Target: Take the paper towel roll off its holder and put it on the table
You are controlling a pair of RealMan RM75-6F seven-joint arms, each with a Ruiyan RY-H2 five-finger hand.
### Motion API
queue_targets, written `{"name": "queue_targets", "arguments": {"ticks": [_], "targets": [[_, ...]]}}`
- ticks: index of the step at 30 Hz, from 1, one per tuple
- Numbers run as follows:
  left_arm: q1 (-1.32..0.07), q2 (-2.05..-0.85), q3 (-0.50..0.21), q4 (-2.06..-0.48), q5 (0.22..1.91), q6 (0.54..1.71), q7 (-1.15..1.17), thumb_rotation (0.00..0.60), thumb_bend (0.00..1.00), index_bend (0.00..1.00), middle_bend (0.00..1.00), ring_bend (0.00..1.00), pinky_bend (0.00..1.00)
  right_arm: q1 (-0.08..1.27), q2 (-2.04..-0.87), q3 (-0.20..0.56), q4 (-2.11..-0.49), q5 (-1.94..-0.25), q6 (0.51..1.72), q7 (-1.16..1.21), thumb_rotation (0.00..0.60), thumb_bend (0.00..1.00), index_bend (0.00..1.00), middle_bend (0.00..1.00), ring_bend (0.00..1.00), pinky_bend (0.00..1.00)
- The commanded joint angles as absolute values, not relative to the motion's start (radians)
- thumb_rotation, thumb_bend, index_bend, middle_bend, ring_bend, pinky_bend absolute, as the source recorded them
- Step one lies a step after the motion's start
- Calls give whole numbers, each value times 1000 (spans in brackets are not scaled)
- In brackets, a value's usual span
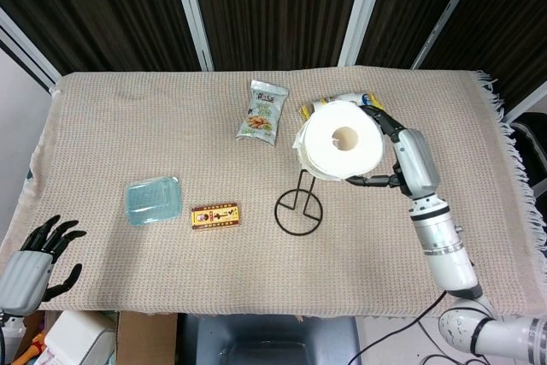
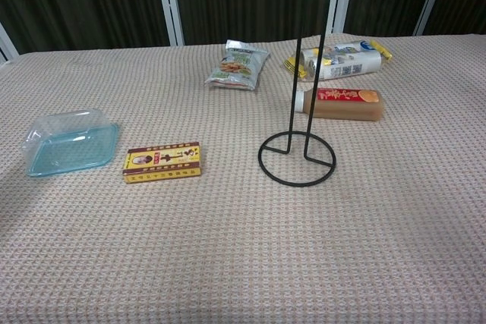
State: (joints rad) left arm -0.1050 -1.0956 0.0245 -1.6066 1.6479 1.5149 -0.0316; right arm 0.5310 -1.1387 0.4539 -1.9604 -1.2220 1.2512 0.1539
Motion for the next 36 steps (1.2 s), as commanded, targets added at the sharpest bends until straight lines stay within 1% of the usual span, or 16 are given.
{"name": "queue_targets", "arguments": {"ticks": [1,4,7,11,14,17,19,20,22,24,25,27,28,29,30,36], "targets": [[-105,-1094,26,-1608,1650,1515,-33,600,417,265,159,57,173,492,-1090,455,-1996,-1214,1277,154,600,0,665,552,579,588],[-104,-1093,25,-1609,1648,1517,-37,600,417,266,159,57,175,442,-1048,419,-2028,-1221,1281,184,600,0,664,552,579,589],[-103,-1092,22,-1608,1642,1518,-43,600,417,267,159,58,176,378,-1018,340,-2027,-1240,1275,207,600,0,664,552,579,590],[-103,-1093,20,-1606,1638,1518,-44,600,418,267,160,58,176,324,-1049,206,-1914,-1296,1245,183,600,0,660,552,579,590],[-105,-1094,19,-1607,1635,1514,-39,600,417,267,160,58,177,313,-1098,141,-1811,-1339,1205,226,600,0,642,551,567,582],[-105,-1096,18,-1608,1634,1514,-36,600,417,267,160,58,177,317,-1143,112,-1723,-1372,1173,277,600,0,602,551,527,537],[-105,-1096,18,-1608,1634,1514,-35,600,417,267,160,58,177,318,-1148,109,-1710,-1378,1170,285,600,0,570,538,498,508],[-105,-1096,18,-1607,1634,1514,-35,600,417,267,160,58,177,321,-1157,101,-1690,-1384,1158,293,600,0,545,522,474,483],[-104,-1096,18,-1606,1632,1514,-35,600,416,267,160,57,178,335,-1190,77,-1622,-1398,1118,290,600,0,438,446,387,394],[-104,-1095,18,-1606,1632,1514,-37,600,417,267,160,58,178,340,-1197,65,-1600,-1406,1100,287,600,0,284,332,275,273],[-104,-1094,18,-1605,1633,1516,-40,600,417,268,160,58,178,344,-1192,57,-1597,-1408,1084,282,600,0,230,293,234,230],[-103,-1094,18,-1604,1634,1518,-42,600,417,267,160,58,179,350,-1177,48,-1602,-1409,1063,272,600,0,65,157,91,83],[-102,-1094,18,-1604,1635,1519,-42,600,417,267,160,58,179,352,-1168,46,-1607,-1408,1057,266,600,0,23,101,45,39],[-102,-1095,18,-1602,1635,1520,-42,600,417,267,160,58,179,353,-1157,45,-1615,-1406,1054,256,600,0,1,47,10,7],[-102,-1095,18,-1601,1635,1520,-42,600,417,267,160,58,179,354,-1148,46,-1623,-1404,1053,249,600,0,0,15,0,0],[-103,-1094,20,-1603,1630,1512,-37,600,417,267,160,58,180,348,-1082,75,-1709,-1351,1069,239,600,0,0,0,0,0]]}}
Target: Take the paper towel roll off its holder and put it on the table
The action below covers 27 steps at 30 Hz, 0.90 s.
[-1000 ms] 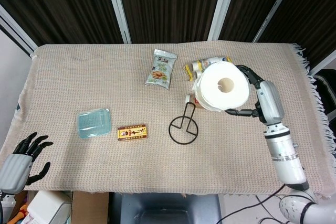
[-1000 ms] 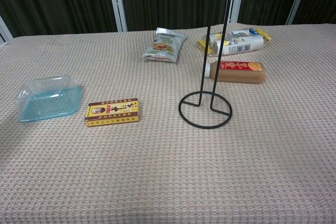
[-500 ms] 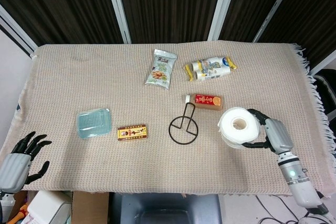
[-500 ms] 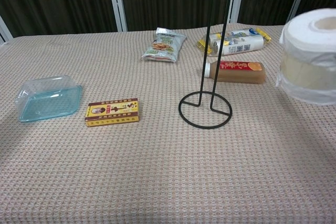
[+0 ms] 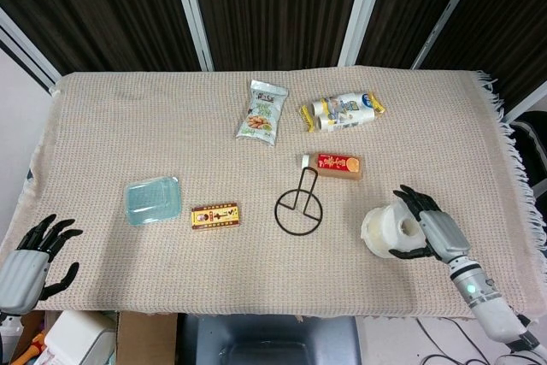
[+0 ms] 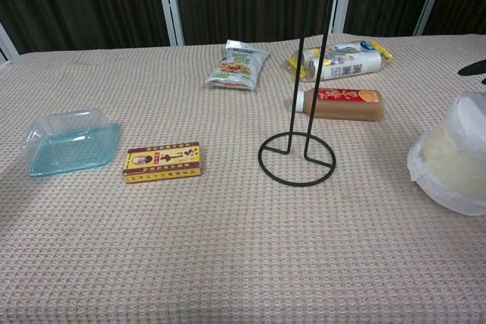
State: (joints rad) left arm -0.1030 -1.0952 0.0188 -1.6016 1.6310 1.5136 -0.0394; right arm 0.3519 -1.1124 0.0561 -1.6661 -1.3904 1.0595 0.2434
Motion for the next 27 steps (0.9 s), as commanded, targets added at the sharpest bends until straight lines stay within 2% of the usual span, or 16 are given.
{"name": "queue_targets", "arguments": {"ticks": [1,7,11,14,20,27], "targets": [[-102,-1093,20,-1604,1630,1512,-37,600,417,267,160,58,180,344,-1074,84,-1727,-1328,1074,234,600,0,0,0,0,0],[-96,-1090,20,-1608,1631,1524,-41,600,416,267,160,58,180,332,-1051,109,-1768,-1177,1136,-8,600,0,0,0,0,0],[-96,-1091,18,-1609,1631,1527,-42,600,417,267,160,58,180,327,-1080,97,-1747,-1078,1220,-289,600,0,0,0,0,0],[-98,-1092,18,-1609,1636,1526,-39,600,416,268,160,57,180,310,-1114,85,-1721,-1077,1309,-424,600,0,0,0,0,0],[-102,-1097,18,-1605,1639,1521,-32,600,417,267,160,58,181,261,-1171,78,-1664,-1169,1477,-508,600,0,0,0,0,0],[-98,-1103,11,-1604,1632,1531,-24,600,417,267,159,58,184,221,-1157,67,-1691,-1207,1511,-494,600,0,0,0,0,0]]}}
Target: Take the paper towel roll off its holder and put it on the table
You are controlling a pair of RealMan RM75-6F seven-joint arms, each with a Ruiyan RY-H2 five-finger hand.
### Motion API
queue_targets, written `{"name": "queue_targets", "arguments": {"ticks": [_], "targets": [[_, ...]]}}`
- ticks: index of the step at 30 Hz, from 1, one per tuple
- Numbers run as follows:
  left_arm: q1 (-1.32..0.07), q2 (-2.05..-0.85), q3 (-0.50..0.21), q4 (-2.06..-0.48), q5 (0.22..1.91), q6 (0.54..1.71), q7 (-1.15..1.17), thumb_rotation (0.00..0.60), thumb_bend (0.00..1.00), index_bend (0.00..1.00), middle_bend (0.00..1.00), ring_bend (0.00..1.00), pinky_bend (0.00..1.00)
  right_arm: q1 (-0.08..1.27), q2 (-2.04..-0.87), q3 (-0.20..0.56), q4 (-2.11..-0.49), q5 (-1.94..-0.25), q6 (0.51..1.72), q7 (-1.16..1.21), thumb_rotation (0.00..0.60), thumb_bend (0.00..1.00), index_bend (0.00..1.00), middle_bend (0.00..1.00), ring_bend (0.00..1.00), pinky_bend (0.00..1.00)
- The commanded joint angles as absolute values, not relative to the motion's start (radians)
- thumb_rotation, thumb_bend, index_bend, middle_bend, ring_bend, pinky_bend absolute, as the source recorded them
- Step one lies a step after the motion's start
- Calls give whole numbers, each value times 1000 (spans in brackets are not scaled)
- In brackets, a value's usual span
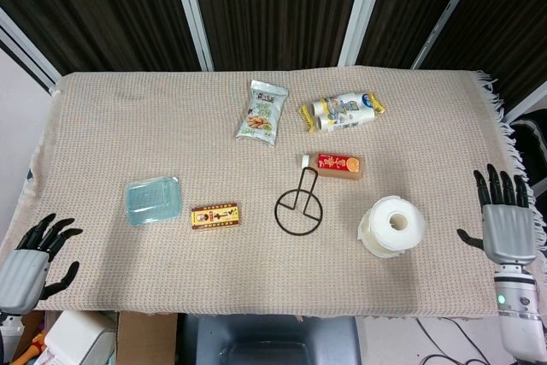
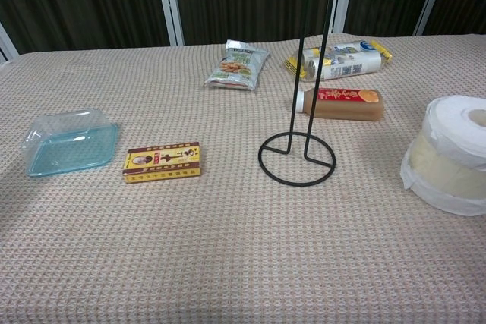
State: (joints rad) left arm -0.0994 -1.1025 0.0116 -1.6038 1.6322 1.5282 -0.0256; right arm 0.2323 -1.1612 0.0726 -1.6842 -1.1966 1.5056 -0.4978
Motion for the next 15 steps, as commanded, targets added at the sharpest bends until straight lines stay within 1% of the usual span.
{"name": "queue_targets", "arguments": {"ticks": [1,15], "targets": [[-97,-1103,11,-1604,1632,1532,-23,600,417,267,159,58,184,218,-1156,65,-1691,-1212,1511,-490,600,0,0,0,0,0],[-98,-1103,11,-1607,1628,1525,-16,600,417,267,159,57,184,199,-1174,71,-1644,-1255,1460,-374,600,0,0,0,0,0]]}}
